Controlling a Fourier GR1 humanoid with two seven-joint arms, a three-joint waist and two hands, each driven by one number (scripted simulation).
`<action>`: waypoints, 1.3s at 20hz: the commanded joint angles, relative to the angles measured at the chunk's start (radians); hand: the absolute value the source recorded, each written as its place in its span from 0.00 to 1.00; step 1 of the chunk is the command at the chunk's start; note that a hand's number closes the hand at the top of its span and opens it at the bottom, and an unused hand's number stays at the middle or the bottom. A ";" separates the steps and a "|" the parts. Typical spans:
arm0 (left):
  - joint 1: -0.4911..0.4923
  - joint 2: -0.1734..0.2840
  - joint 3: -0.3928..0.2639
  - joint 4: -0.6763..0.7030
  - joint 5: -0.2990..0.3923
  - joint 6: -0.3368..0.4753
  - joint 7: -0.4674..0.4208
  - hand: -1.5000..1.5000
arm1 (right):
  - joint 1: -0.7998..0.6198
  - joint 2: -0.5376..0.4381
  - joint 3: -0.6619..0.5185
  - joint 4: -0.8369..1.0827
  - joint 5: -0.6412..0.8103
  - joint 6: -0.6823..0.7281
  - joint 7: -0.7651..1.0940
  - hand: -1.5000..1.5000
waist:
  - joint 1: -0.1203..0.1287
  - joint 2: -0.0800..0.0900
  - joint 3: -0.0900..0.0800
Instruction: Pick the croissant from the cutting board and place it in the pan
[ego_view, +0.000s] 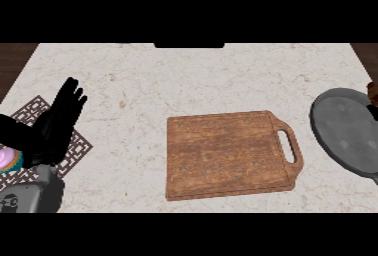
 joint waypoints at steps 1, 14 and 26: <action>-0.047 0.014 0.022 0.056 0.008 -0.019 -0.022 0.50 | -0.047 -0.048 -0.019 0.245 -0.038 -0.092 -0.151 1.00 | 0.001 0.002 0.000; -0.007 -0.019 -0.019 -0.019 -0.013 -0.001 0.028 0.50 | -0.189 -0.079 -0.062 0.869 -0.015 -0.284 -0.217 0.00 | 0.020 0.004 0.001; -0.011 -0.046 -0.012 0.064 -0.044 0.010 -0.069 0.50 | -0.259 -0.170 -0.210 1.126 -0.243 -0.266 -0.550 0.00 | 0.000 0.002 0.001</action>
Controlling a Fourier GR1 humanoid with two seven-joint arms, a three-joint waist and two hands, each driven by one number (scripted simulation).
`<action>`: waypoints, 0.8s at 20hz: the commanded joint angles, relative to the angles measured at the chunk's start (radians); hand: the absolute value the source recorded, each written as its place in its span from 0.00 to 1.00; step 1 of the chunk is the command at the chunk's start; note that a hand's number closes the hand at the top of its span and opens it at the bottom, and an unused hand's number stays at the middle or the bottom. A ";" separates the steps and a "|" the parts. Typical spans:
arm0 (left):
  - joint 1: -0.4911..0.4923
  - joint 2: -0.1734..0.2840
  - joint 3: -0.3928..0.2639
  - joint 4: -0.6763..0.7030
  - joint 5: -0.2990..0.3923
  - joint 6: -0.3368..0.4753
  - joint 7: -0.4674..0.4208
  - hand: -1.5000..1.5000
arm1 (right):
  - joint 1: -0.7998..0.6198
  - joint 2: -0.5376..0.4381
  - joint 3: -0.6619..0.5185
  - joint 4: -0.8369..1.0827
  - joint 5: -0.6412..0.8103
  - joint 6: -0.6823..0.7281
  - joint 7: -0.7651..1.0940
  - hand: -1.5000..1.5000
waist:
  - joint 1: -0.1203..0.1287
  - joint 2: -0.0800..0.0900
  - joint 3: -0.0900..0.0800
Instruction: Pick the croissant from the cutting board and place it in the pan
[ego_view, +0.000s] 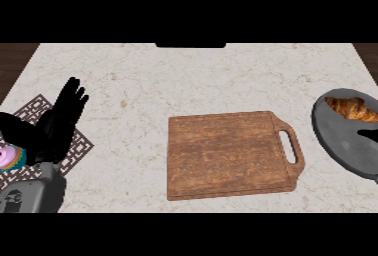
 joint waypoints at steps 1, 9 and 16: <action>0.022 -0.004 0.007 0.005 0.016 -0.017 -0.021 0.50 | 0.004 -0.024 -0.104 0.034 -0.138 0.046 -0.141 0.00 | -0.005 -0.001 0.000; -0.007 0.011 0.018 -0.015 0.007 0.001 0.012 0.50 | 0.110 -0.199 -0.296 0.123 -0.368 0.379 -0.195 0.00 | -0.021 -0.004 0.000; -0.027 -0.018 -0.005 -0.022 -0.027 0.049 0.050 0.50 | 0.259 -0.349 -0.360 0.199 -0.479 0.735 -0.319 0.00 | -0.026 -0.003 0.001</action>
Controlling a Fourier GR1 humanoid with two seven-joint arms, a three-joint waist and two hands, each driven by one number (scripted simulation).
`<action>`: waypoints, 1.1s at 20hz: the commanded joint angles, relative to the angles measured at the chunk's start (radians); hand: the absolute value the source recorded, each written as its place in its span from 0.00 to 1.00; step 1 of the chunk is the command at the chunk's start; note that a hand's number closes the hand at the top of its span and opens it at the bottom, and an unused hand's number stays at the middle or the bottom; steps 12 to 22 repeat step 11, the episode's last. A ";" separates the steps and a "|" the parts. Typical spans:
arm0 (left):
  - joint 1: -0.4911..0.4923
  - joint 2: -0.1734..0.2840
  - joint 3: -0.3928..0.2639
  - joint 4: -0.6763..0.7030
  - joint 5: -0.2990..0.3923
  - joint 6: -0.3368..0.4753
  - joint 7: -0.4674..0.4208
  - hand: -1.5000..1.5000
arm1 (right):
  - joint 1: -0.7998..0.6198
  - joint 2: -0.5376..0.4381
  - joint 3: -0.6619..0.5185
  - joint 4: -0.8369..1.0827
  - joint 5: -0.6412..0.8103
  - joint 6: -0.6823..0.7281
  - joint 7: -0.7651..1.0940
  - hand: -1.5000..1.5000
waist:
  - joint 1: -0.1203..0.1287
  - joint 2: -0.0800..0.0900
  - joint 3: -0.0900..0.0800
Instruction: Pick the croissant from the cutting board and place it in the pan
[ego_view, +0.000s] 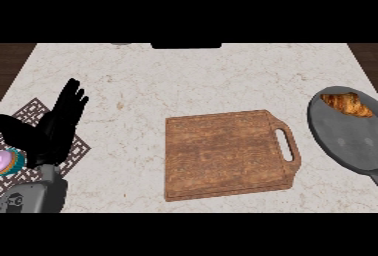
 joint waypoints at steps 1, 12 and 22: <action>0.013 0.017 0.016 -0.023 0.025 -0.024 0.010 0.50 | 0.131 -0.063 -0.022 0.040 -0.050 0.201 -0.130 0.00 | 0.002 0.000 0.000; 0.026 0.012 0.020 -0.027 0.029 -0.033 -0.001 0.50 | 0.228 -0.067 0.023 -0.007 -0.111 0.181 -0.163 0.00 | 0.008 -0.001 -0.001; 0.026 0.012 0.020 -0.027 0.029 -0.033 -0.001 0.50 | 0.228 -0.067 0.023 -0.007 -0.111 0.181 -0.163 0.00 | 0.008 -0.001 -0.001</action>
